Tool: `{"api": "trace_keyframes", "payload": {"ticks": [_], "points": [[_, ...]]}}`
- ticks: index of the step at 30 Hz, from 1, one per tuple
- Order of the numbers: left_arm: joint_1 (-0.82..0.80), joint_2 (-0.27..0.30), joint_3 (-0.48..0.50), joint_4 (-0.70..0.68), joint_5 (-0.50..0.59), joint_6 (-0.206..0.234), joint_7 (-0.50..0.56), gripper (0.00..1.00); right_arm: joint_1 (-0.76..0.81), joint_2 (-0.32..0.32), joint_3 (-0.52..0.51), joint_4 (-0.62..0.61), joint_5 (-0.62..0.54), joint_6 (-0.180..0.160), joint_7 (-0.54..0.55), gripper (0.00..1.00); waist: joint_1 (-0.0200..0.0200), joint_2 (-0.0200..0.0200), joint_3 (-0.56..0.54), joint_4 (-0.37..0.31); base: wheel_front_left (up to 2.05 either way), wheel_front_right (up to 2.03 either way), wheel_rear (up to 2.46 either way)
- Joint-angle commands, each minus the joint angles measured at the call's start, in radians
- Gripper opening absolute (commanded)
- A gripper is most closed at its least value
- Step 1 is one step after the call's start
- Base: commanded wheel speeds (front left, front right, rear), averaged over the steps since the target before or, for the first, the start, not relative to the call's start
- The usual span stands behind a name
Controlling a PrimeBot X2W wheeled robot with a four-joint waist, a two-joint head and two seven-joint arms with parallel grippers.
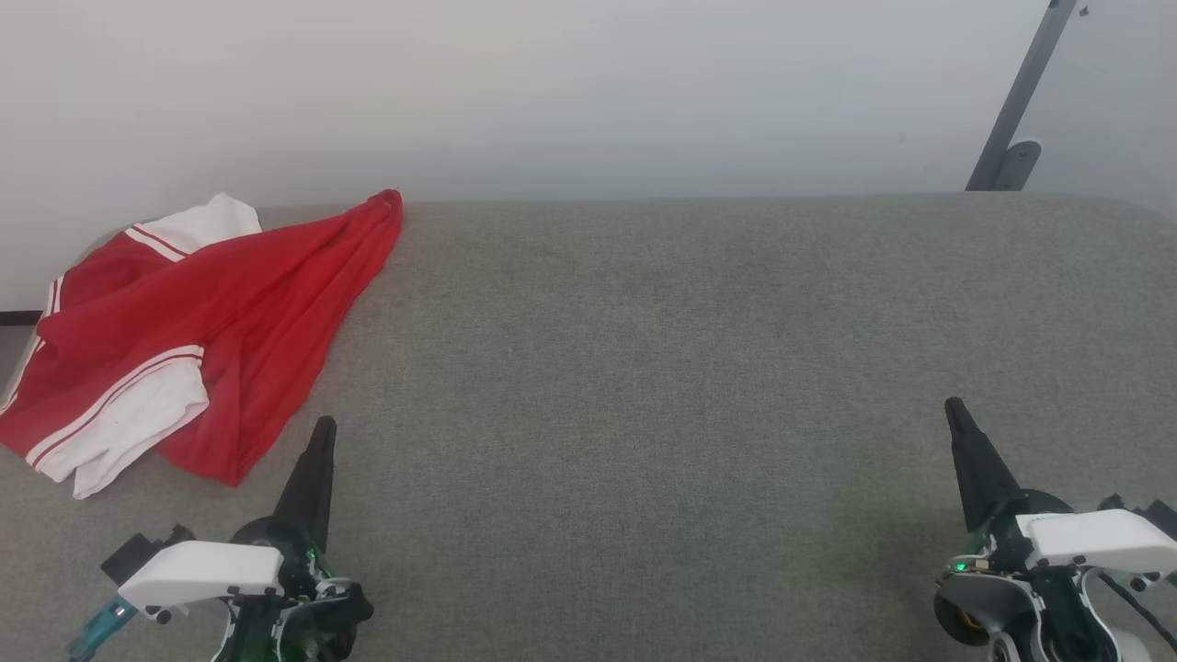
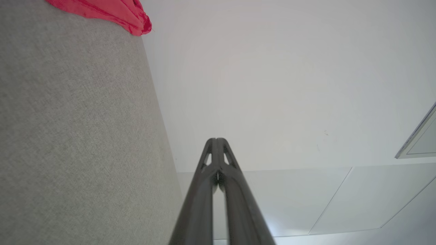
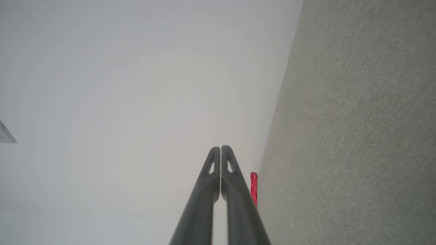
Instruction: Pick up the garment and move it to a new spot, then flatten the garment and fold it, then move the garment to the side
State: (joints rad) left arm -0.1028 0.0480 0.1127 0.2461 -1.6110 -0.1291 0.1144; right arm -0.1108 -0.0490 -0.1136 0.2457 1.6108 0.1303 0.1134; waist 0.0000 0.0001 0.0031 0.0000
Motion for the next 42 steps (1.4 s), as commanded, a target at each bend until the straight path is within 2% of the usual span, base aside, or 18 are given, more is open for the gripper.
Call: {"api": "trace_keyframes", "payload": {"ticks": [1,19,20,24,34,42], "points": [[-0.013,-0.001,0.002,-0.003,-0.004,-0.004,0.002,0.00,0.006,-0.003,-0.001,-0.003,0.004,0.001,0.003,0.00,0.0000,-0.0001,0.000,0.000,0.00,0.00,0.00],[-0.013,-0.001,0.002,-0.003,-0.004,-0.004,0.002,0.00,0.006,-0.003,0.000,-0.003,0.004,0.001,0.003,0.00,0.0000,-0.0001,0.000,0.000,0.00,0.00,0.00],[0.001,0.000,0.000,0.003,0.000,0.000,0.000,1.00,0.001,0.001,0.000,0.003,0.000,0.000,0.000,1.00,0.0000,-0.0001,0.000,0.000,0.00,0.00,0.00],[0.033,-0.006,-0.004,0.035,0.000,0.002,-0.001,1.00,0.032,0.007,0.003,0.038,0.000,0.000,-0.001,1.00,0.0000,-0.0001,0.000,0.000,0.00,0.00,0.00],[0.055,-0.004,-0.016,-0.024,0.002,0.011,-0.029,1.00,0.018,0.005,0.051,0.021,-0.011,0.000,-0.037,1.00,0.0000,-0.0001,0.000,-0.002,0.00,0.00,0.00],[0.073,0.011,-0.030,-0.069,0.047,0.032,-0.066,1.00,0.000,-0.006,0.097,0.017,-0.046,0.000,-0.072,1.00,0.0000,-0.0001,-0.001,-0.004,0.00,0.00,0.00]]}}
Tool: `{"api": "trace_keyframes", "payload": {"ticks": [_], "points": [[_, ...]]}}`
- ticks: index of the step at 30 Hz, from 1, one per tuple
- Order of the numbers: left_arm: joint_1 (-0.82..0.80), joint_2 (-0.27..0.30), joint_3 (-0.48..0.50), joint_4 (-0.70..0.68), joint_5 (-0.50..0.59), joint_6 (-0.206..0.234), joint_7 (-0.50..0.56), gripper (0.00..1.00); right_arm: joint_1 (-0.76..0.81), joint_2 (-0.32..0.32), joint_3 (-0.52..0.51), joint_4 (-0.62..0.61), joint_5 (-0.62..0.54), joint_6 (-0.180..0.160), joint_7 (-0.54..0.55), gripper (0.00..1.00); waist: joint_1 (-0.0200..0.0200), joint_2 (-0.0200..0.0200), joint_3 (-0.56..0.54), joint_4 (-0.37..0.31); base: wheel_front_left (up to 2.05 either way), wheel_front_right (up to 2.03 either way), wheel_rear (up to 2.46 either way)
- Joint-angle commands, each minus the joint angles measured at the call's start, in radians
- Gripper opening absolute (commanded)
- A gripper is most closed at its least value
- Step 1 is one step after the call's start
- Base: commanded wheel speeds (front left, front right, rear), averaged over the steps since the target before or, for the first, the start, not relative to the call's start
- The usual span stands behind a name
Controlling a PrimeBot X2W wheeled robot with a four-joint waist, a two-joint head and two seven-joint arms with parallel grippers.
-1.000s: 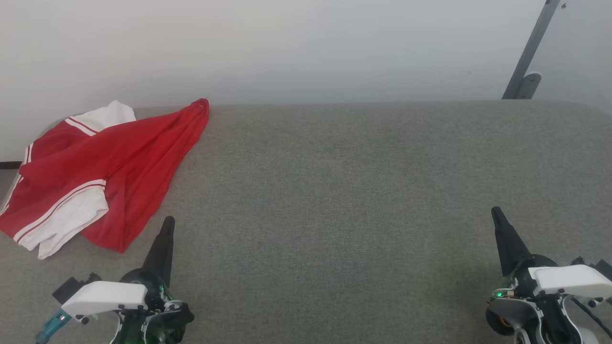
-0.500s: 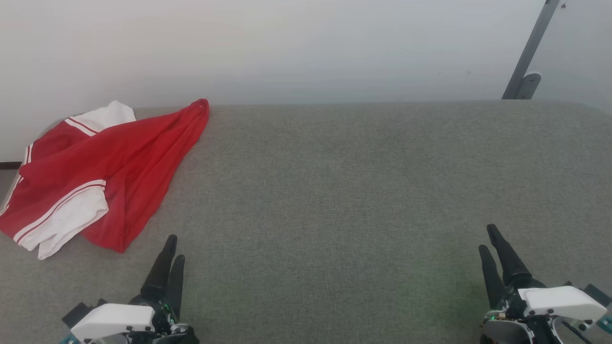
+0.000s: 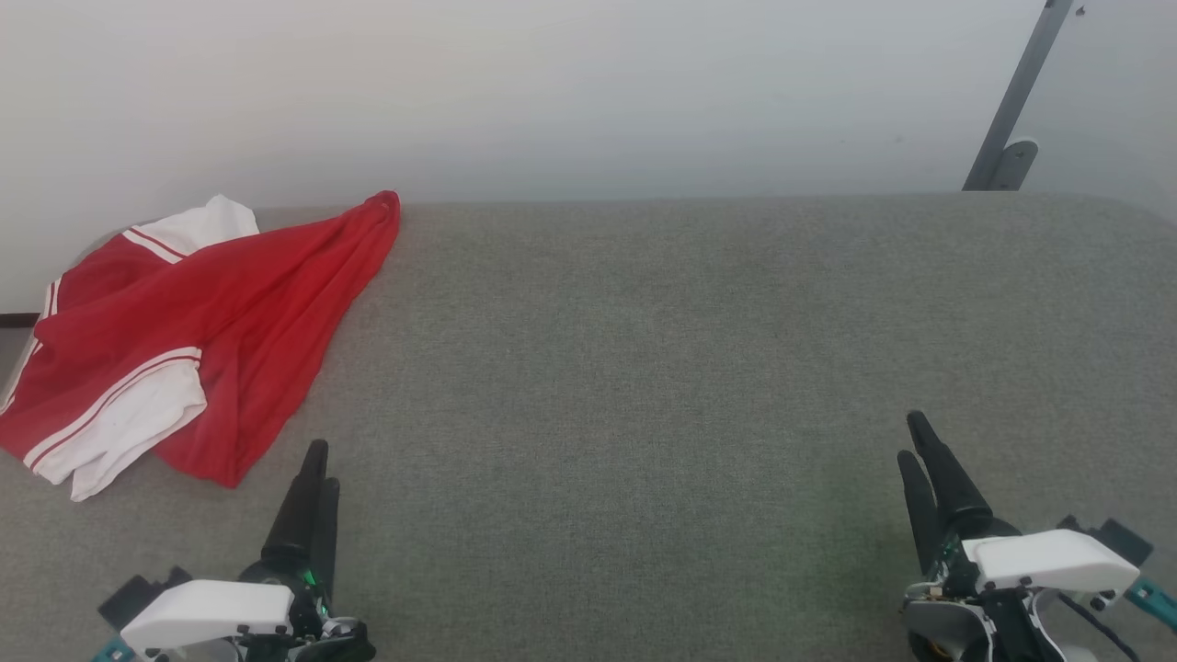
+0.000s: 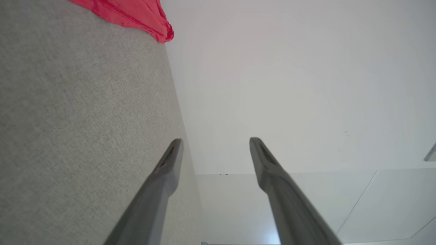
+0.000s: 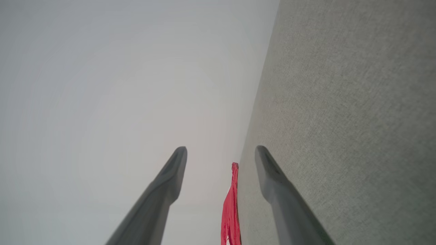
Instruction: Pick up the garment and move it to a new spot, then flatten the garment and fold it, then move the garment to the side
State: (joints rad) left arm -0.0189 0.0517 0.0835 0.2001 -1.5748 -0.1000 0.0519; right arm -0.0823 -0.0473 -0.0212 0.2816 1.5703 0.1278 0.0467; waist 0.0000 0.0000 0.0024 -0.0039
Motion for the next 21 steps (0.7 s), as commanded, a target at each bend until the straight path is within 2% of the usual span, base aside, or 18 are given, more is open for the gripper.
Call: {"api": "trace_keyframes", "payload": {"ticks": [1,10,20,21], "points": [[-0.008,0.010,-0.002,-0.028,0.019,0.005,-0.009,1.00,-0.030,-0.010,0.010,-0.019,-0.013,0.003,-0.010,1.00,0.0000,0.0000,0.000,0.000,0.00,0.00,0.00],[0.010,0.052,-0.023,-0.060,0.157,0.038,-0.060,1.00,-0.059,-0.041,0.068,0.011,-0.135,0.003,-0.053,1.00,0.0000,0.0000,-0.003,-0.003,0.00,0.00,0.00],[0.030,0.105,-0.043,-0.075,0.379,0.086,-0.103,1.00,-0.103,-0.060,0.093,0.072,-0.371,0.003,-0.075,1.00,0.0000,0.0000,-0.009,-0.011,0.00,0.00,0.00],[0.049,0.140,-0.048,-0.086,0.569,0.103,-0.130,1.00,-0.119,-0.060,0.069,0.084,-0.609,0.003,-0.073,1.00,0.0000,0.0000,-0.014,-0.019,0.00,0.00,0.00]]}}
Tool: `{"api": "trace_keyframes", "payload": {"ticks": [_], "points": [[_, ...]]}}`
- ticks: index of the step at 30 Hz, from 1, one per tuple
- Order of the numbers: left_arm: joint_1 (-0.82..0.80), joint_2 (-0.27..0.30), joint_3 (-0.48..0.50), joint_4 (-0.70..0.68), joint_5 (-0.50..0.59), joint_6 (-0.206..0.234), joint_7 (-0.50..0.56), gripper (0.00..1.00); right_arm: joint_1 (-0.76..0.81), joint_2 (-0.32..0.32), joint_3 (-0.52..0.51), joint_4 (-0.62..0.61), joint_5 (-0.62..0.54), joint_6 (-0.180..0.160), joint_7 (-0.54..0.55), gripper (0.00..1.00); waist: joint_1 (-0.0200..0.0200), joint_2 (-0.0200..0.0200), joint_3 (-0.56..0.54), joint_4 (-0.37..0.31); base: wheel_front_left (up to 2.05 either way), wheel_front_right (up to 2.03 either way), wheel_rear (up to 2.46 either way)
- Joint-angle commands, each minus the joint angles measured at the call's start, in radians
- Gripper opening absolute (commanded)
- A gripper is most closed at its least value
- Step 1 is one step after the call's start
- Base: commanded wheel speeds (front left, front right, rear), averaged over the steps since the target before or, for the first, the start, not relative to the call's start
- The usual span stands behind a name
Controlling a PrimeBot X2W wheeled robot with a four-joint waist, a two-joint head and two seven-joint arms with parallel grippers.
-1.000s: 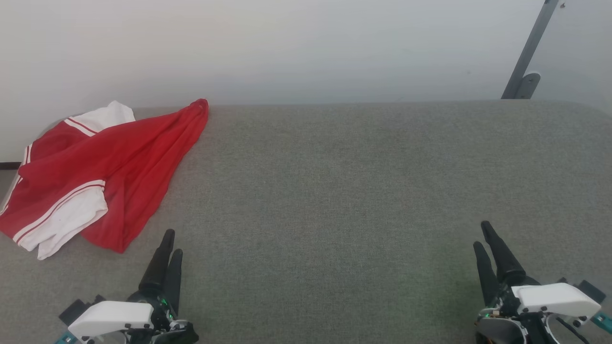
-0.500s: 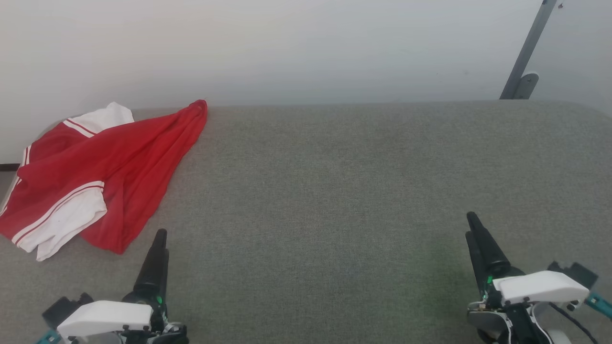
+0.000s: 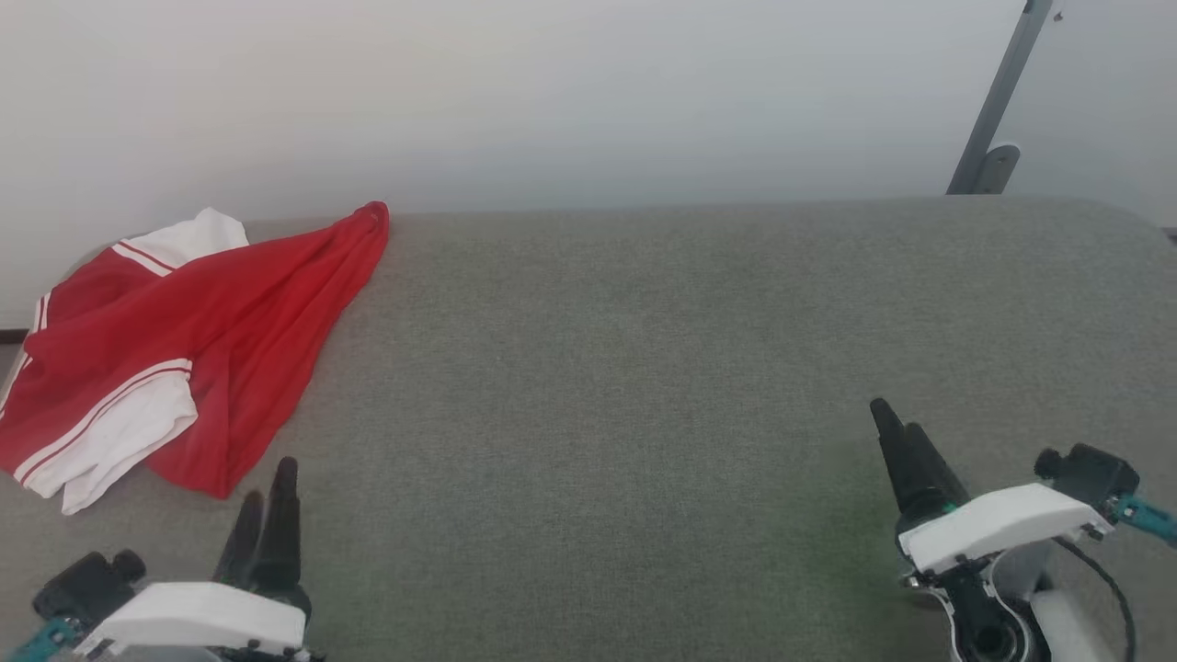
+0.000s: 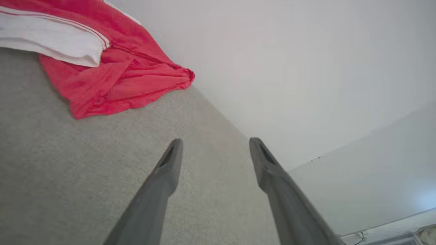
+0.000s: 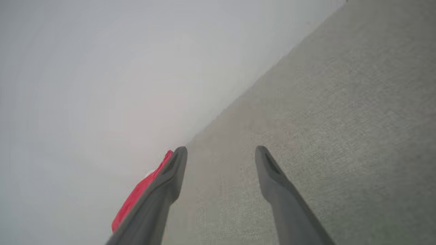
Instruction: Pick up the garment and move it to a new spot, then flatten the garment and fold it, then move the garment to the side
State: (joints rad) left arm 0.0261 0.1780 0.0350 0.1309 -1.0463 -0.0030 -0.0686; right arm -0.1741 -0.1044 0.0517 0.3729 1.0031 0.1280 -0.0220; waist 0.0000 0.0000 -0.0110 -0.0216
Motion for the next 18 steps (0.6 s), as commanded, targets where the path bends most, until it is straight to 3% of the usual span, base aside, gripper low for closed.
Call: {"api": "trace_keyframes", "payload": {"ticks": [1,11,18], "points": [[0.009,0.024,0.003,-0.015,0.106,0.006,-0.020,1.00,-0.024,0.005,-0.016,-0.013,-0.108,0.003,0.001,1.00,0.0000,0.0000,-0.003,-0.004,0.00,0.00,0.00],[0.021,0.034,0.022,-0.022,0.254,-0.010,-0.047,1.00,-0.010,0.011,-0.049,-0.041,-0.247,0.003,0.003,1.00,0.0000,0.0000,-0.009,-0.012,0.00,0.00,0.00],[0.026,0.036,0.052,-0.029,0.326,-0.053,-0.067,1.00,0.002,0.007,-0.067,-0.062,-0.328,0.003,-0.002,1.00,0.0000,0.0000,-0.012,-0.017,0.00,0.00,0.00]]}}
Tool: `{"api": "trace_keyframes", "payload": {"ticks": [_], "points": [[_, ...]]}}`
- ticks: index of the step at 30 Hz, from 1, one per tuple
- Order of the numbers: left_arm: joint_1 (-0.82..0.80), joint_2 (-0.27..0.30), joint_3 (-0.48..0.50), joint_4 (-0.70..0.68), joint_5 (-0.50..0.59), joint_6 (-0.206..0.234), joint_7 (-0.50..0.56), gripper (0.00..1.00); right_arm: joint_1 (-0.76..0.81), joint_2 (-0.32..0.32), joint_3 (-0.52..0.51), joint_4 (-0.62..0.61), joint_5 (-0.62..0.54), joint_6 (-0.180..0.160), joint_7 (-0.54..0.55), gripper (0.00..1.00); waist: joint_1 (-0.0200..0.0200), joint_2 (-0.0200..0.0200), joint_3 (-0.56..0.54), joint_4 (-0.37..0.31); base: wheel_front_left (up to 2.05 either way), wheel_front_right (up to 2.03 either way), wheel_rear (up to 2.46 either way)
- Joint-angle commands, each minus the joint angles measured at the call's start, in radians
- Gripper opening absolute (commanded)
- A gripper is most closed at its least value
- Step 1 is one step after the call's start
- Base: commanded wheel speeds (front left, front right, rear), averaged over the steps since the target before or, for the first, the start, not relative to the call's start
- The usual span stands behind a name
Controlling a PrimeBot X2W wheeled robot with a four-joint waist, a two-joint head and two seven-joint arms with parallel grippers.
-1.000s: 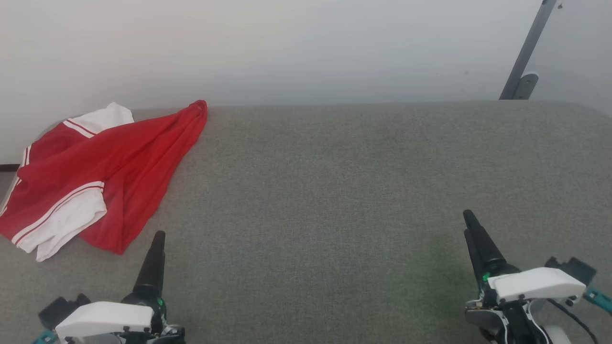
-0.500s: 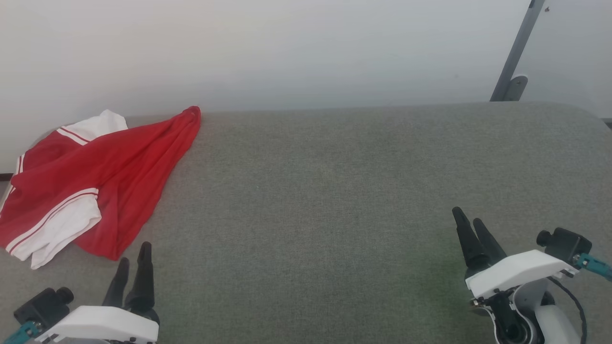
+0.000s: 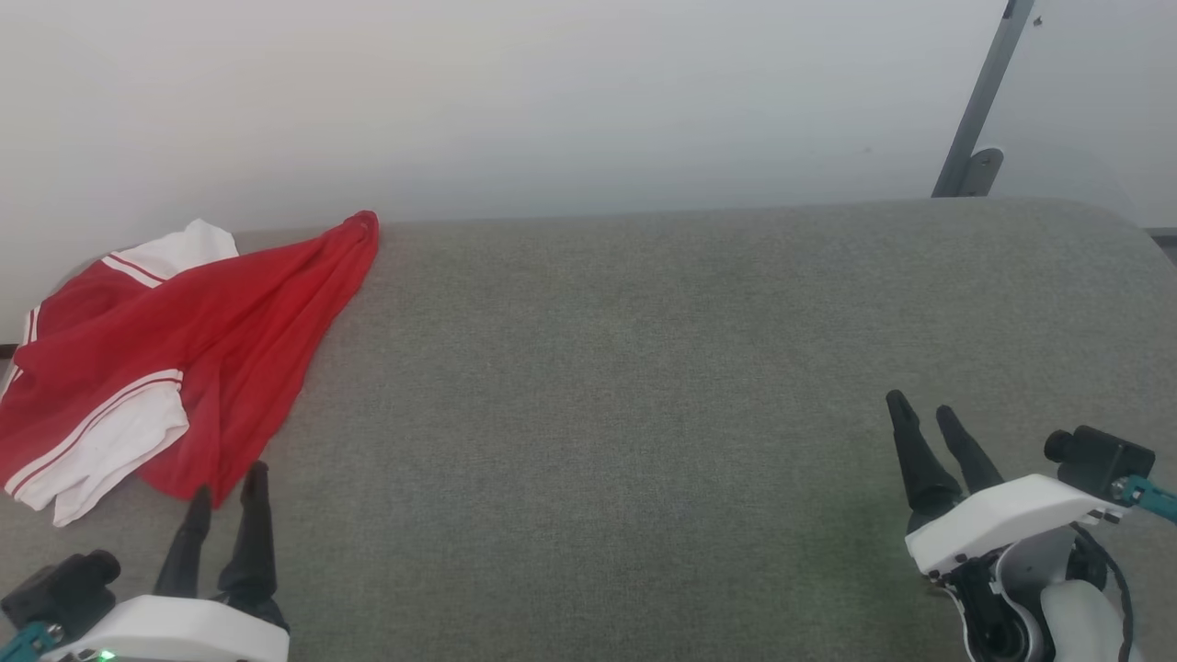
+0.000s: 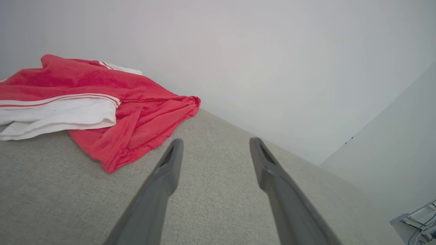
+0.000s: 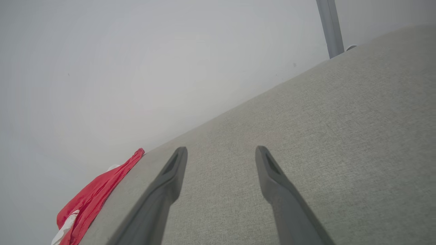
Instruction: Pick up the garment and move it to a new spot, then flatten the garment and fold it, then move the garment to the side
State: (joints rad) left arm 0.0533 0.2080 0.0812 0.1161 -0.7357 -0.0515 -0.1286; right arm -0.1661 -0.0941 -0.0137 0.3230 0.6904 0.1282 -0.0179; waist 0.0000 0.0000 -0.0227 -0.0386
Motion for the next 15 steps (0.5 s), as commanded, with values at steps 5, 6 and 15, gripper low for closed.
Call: {"api": "trace_keyframes", "payload": {"ticks": [5,6,15], "points": [[0.005,0.004,0.029,-0.015,0.064,-0.033,-0.021,1.00,0.000,-0.007,-0.012,-0.020,-0.075,0.003,-0.011,1.00,0.0000,0.0000,0.000,-0.003,0.00,0.00,0.00],[0.007,0.004,0.032,-0.016,0.076,-0.037,-0.024,1.00,0.002,-0.007,-0.014,-0.021,-0.088,0.003,-0.014,1.00,0.0000,0.0000,0.000,-0.004,0.00,0.00,0.00],[0.022,-0.002,0.036,-0.024,0.137,-0.070,-0.046,1.00,0.012,-0.001,-0.019,-0.030,-0.185,0.003,-0.029,1.00,0.0000,0.0000,0.000,-0.008,0.00,0.00,0.00]]}}
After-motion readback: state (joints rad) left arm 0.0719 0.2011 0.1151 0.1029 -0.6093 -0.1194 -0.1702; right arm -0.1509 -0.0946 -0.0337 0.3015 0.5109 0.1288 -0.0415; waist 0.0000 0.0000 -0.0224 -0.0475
